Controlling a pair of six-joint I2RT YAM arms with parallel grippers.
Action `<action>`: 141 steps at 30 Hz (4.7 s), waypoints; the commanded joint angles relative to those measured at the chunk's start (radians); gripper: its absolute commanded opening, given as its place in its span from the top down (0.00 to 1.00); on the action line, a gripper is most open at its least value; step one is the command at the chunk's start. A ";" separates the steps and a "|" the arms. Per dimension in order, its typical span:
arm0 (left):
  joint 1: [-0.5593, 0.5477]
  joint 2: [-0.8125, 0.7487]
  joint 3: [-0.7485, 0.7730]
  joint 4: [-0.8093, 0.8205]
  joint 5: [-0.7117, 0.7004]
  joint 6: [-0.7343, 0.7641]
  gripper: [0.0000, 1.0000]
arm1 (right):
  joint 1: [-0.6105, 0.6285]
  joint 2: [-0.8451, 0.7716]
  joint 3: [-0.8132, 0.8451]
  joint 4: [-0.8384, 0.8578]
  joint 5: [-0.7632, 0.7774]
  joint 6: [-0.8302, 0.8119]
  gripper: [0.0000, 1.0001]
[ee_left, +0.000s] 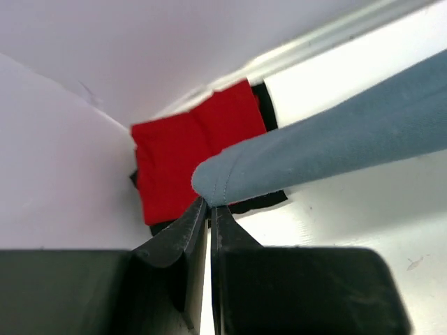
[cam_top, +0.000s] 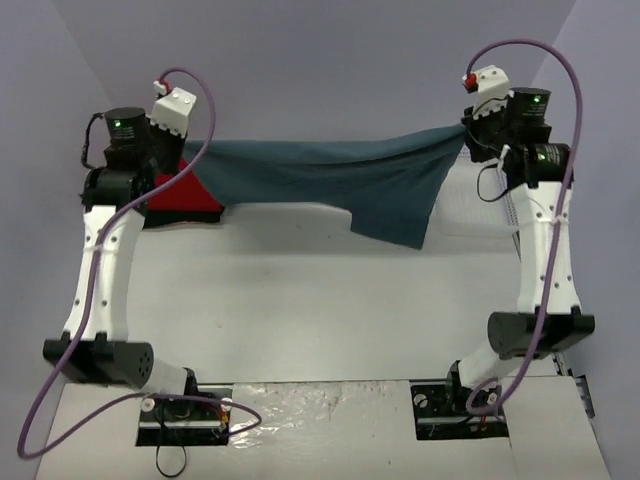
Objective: Fold and stack the t-shirts
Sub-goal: Fold the flattened tshirt in 1/3 of the way
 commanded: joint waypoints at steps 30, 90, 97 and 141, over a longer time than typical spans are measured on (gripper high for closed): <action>0.015 -0.709 -0.746 -0.476 0.408 0.425 0.55 | 0.004 -0.796 -0.790 -0.554 0.026 -0.374 0.22; -0.067 0.737 0.018 -0.223 0.408 -0.034 0.98 | 0.171 0.874 0.182 -0.195 0.069 -0.082 1.00; -0.065 0.826 0.111 -0.229 0.399 -0.074 0.98 | 0.176 1.002 0.337 -0.197 0.106 -0.084 1.00; -0.065 0.259 -0.301 -0.136 0.087 0.001 0.67 | 0.262 0.197 -0.326 -0.017 0.130 -0.033 0.65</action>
